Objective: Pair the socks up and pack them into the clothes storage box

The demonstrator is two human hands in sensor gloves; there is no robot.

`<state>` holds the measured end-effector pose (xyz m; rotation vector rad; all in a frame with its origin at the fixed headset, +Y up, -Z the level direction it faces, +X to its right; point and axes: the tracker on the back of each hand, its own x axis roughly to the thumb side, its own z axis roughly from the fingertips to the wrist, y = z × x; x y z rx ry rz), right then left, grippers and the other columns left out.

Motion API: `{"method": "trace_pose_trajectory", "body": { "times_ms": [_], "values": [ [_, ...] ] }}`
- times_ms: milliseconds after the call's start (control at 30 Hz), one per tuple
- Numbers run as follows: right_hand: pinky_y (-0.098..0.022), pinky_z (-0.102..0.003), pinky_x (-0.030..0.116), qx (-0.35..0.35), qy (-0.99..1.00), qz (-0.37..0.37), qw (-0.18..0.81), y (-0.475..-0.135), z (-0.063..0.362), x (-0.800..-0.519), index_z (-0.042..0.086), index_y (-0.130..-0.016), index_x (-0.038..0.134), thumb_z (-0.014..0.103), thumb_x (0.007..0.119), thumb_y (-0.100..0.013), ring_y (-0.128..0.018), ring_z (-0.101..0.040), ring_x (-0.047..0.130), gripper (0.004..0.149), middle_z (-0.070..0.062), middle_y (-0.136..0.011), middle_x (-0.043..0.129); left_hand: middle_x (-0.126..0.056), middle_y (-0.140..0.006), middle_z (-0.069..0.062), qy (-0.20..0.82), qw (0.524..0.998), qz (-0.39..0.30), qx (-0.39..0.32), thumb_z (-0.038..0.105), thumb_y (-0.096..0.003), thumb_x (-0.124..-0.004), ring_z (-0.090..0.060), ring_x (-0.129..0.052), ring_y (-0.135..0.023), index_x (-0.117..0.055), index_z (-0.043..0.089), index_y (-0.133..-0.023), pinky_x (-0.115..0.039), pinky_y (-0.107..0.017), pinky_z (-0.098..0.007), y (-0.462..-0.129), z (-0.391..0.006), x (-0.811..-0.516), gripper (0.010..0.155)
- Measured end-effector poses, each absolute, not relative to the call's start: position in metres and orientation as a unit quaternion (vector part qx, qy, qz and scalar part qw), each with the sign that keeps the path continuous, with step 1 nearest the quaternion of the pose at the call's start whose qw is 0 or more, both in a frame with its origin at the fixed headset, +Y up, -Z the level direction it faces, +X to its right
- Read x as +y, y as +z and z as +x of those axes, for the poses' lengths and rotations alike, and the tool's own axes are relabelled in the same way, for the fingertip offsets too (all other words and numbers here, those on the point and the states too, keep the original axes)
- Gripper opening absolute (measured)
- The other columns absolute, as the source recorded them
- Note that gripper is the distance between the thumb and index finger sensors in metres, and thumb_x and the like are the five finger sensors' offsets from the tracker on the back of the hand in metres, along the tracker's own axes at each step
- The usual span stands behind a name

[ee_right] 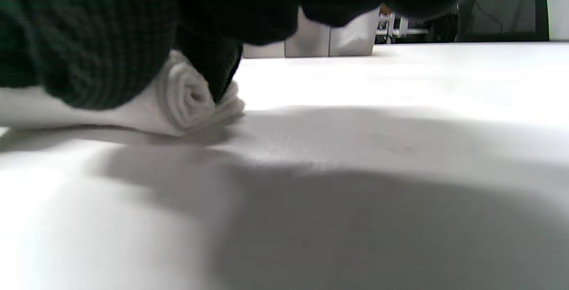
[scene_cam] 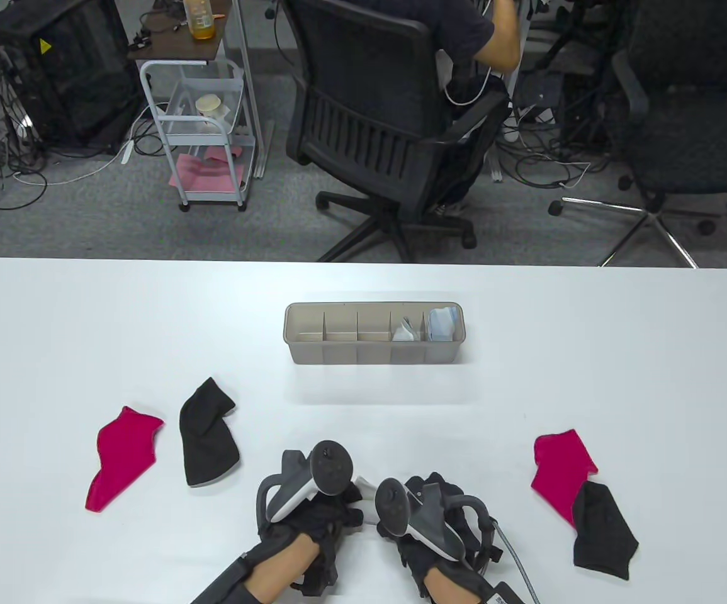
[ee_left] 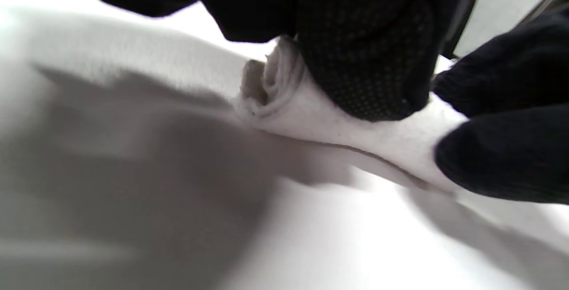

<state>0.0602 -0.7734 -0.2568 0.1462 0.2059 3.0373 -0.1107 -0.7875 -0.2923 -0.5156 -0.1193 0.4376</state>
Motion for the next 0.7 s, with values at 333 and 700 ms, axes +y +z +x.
{"method": "trace_pose_trajectory", "body": {
  "times_ms": [333, 700],
  "values": [
    [-0.049, -0.044, 0.069, 0.089, 0.985, -0.049, 0.136, -0.273, 0.069, -0.784, 0.035, -0.068, 0.087, 0.052, 0.076, -0.038, -0.045, -0.015, 0.081, 0.036, 0.012, -0.04, 0.086, -0.088, -0.027, -0.003, 0.126, 0.978, -0.162, -0.023, 0.046, -0.0406, -0.079, -0.03, -0.084, -0.023, -0.099, 0.019, -0.066, -0.071, -0.031, -0.058, -0.296, -0.098, -0.78, 0.042],
    [-0.048, -0.043, 0.07, 0.04, 0.995, -0.031, 0.084, -0.269, 0.058, -0.782, 0.033, -0.066, 0.088, 0.051, 0.076, -0.04, -0.043, -0.015, 0.081, 0.034, 0.011, -0.038, 0.086, -0.084, -0.05, -0.006, 0.044, 0.984, -0.137, -0.104, 0.035, -0.0371, -0.093, -0.033, -0.081, -0.041, -0.078, -0.004, -0.091, -0.066, -0.043, -0.061, -0.267, -0.081, -0.774, 0.068]
  ]
}}
